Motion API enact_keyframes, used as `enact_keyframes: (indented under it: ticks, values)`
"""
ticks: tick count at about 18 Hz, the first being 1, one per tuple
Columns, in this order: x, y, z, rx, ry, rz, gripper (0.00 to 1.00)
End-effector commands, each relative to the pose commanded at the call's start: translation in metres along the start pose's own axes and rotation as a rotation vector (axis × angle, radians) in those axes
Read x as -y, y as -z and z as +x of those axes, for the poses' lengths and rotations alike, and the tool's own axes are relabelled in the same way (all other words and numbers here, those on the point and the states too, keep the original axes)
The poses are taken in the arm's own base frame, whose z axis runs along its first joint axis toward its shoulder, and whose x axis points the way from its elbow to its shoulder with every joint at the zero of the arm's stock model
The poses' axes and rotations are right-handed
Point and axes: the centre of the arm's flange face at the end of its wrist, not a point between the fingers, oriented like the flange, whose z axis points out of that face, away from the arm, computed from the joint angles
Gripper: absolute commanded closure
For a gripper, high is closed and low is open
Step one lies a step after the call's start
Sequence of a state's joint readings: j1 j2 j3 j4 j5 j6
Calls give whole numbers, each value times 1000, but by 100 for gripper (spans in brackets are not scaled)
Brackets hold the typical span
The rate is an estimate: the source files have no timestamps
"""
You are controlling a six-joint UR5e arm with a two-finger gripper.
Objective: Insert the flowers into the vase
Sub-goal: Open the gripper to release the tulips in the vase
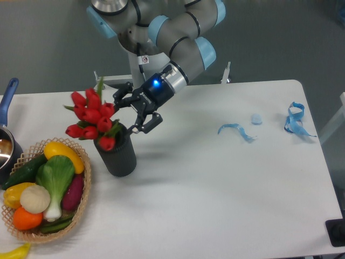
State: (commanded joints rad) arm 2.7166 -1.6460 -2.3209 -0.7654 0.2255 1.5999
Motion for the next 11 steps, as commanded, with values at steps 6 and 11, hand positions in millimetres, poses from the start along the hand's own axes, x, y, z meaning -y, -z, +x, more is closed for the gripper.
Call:
enact_keyframes:
  ticks: [6,11]
  values:
    - [-4,41,-21,101,6,3,0]
    - [-11,96,-75,213,8,-9,0]
